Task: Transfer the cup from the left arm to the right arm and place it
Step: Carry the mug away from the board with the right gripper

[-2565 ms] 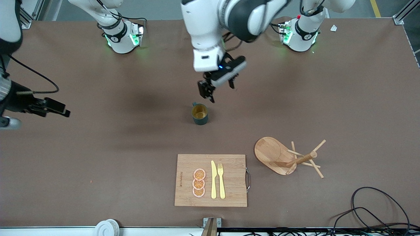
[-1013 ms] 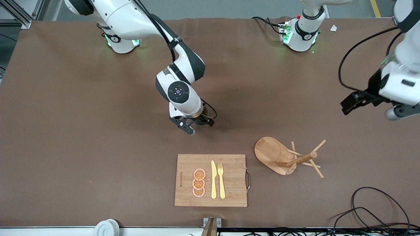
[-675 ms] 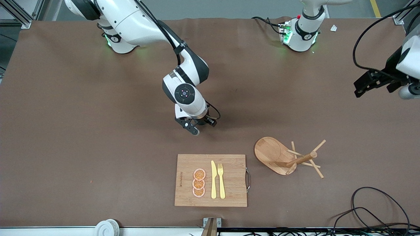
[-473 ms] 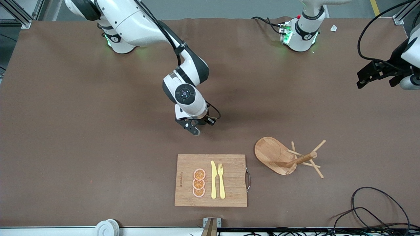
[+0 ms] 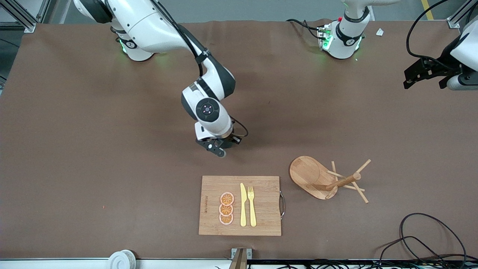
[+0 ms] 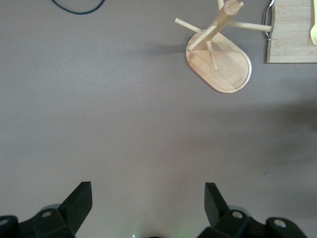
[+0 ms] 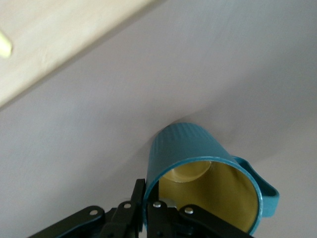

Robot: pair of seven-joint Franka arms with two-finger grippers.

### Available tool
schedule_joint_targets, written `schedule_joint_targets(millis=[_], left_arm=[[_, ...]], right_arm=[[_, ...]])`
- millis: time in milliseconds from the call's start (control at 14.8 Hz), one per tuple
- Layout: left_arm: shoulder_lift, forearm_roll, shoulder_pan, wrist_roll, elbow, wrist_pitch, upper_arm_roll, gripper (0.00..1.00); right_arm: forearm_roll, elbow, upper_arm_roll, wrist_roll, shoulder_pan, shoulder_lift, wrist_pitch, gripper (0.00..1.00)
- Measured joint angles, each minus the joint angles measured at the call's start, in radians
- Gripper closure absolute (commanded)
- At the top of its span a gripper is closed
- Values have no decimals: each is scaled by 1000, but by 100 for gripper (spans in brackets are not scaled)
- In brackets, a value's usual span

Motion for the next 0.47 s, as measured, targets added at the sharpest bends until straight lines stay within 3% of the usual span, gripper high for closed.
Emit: schedule_joint_targets(millis=[203,473], left_arm=[[0,0,0,0,-4,8,-2,0],[-4,0,3,0,3,13,-2,0]], right_arm=[[-10,54,-21,-279,-169,-29,-141,100],[-22,58,-28,-693,-410,-53,-173,99]])
